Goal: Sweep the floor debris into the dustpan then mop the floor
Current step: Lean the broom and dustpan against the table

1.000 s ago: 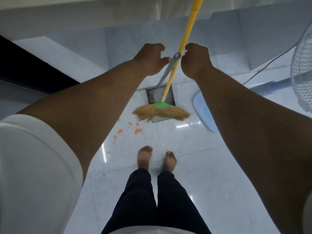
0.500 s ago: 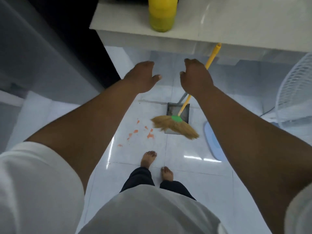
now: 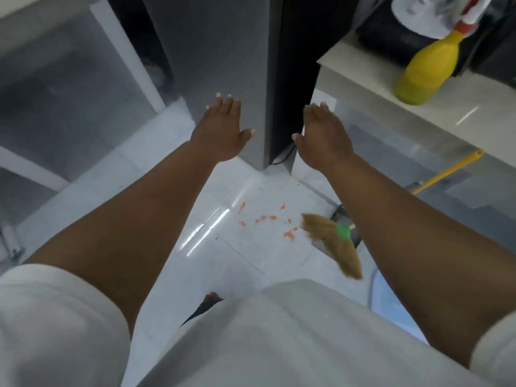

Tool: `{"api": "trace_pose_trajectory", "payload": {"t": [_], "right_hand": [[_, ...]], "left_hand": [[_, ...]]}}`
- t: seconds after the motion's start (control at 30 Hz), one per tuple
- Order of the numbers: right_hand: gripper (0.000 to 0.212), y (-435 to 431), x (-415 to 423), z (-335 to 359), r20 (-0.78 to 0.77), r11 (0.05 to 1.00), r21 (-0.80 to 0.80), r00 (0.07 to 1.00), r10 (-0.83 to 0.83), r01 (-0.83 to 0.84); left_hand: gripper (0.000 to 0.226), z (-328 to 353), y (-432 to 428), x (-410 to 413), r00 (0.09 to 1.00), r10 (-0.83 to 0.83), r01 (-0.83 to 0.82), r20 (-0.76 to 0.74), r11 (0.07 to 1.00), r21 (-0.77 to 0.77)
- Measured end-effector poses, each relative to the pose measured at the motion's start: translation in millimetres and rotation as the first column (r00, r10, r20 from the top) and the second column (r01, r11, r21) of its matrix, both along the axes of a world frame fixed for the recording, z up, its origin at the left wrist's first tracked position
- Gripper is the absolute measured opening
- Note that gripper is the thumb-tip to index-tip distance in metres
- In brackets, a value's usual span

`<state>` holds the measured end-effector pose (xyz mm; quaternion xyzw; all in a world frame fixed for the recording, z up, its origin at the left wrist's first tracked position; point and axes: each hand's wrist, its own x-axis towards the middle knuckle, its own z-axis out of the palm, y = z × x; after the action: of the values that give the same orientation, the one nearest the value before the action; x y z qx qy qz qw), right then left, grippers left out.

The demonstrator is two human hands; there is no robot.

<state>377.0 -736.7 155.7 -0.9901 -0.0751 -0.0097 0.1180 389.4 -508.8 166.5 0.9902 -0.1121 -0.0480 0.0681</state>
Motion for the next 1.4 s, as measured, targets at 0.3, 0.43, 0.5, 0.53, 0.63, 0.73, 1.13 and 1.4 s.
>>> {"api": "trace_pose_trajectory", "payload": {"t": [0.3,0.43,0.5,0.53,0.63,0.73,1.13,1.4], "right_hand": [[0.067,246,4,32,0.067,0.927,-0.02,0.925,0.374,-0.374],[0.067,365,-17,40,0.089,0.852,-0.015,0.848,0.522,-0.523],[0.066,418,-31,41,0.101,0.806,-0.012,0.801,0.589,-0.591],[0.066,442,-38,41,0.103,0.782,-0.014,0.777,0.621,-0.624],[0.067,512,-62,40,0.096,0.701,-0.015,0.697,0.71,-0.713],[0.067,576,-87,40,0.092,0.616,-0.005,0.613,0.785,-0.788],[0.064,795,-151,30,0.1,0.204,0.0,0.203,0.974,-0.979],[0.055,922,-171,35,0.113,-0.073,-0.055,-0.079,0.99,-0.996]], "left_hand": [[0.078,20,234,-93,0.914,0.402,-0.402,0.057,0.915,-0.023],[0.078,25,337,-151,0.814,0.577,-0.576,0.065,0.817,-0.027],[0.078,24,379,-181,0.758,0.65,-0.649,0.058,0.76,-0.029],[0.078,23,398,-197,0.73,0.681,-0.681,0.051,0.732,-0.029],[0.08,20,452,-244,0.646,0.762,-0.762,0.043,0.647,-0.008],[0.079,20,498,-289,0.551,0.834,-0.834,0.038,0.551,-0.004],[0.078,5,630,-400,0.142,0.99,-0.99,0.021,0.142,0.005],[0.078,2,698,-426,-0.126,0.992,-0.991,0.02,-0.125,-0.034]]}}
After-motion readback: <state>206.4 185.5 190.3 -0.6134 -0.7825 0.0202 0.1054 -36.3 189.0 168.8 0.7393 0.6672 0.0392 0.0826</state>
